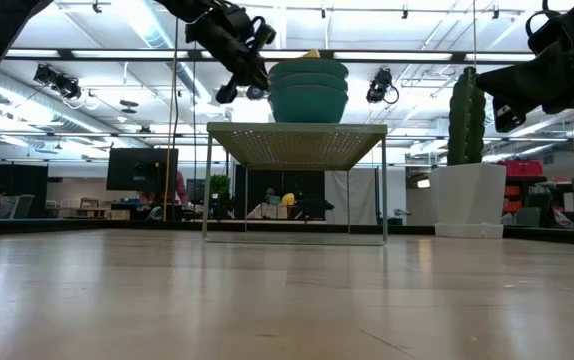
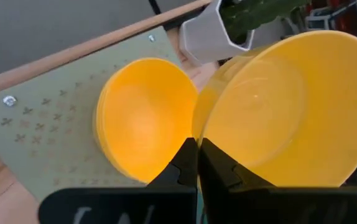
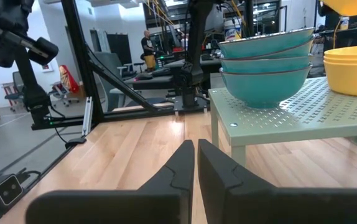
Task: Pick & Place Mini bowls
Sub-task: Stack the yellow bowl on top of the other yellow bowls on the shelf
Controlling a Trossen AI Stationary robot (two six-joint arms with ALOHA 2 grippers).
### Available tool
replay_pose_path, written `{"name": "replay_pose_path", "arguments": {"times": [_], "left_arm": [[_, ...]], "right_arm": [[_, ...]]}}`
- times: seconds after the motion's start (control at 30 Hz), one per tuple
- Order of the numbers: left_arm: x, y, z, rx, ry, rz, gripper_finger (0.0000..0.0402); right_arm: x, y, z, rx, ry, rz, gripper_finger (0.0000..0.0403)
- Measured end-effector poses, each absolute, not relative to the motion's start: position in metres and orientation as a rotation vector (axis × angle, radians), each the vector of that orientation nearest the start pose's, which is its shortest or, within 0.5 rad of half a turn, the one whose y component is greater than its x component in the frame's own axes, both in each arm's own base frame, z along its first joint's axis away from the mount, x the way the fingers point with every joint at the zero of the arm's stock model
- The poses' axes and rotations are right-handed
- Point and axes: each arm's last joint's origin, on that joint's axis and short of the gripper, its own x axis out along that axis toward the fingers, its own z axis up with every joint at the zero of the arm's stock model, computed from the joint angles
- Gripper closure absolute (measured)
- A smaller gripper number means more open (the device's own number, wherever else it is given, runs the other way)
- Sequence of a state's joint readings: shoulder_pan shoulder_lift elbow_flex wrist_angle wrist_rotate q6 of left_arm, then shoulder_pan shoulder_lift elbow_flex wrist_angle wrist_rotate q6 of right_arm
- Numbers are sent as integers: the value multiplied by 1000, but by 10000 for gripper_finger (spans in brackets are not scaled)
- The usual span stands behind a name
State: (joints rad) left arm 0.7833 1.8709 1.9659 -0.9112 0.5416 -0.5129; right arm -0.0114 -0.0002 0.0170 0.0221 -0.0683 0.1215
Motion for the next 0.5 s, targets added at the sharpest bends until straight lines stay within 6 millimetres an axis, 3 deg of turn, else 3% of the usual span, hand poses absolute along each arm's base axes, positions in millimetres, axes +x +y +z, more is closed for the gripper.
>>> {"name": "replay_pose_path", "arguments": {"times": [0.5], "left_arm": [[299,277,348,-970,694,486,399]], "right_arm": [[97,1,171,120,-36,59,376]]}}
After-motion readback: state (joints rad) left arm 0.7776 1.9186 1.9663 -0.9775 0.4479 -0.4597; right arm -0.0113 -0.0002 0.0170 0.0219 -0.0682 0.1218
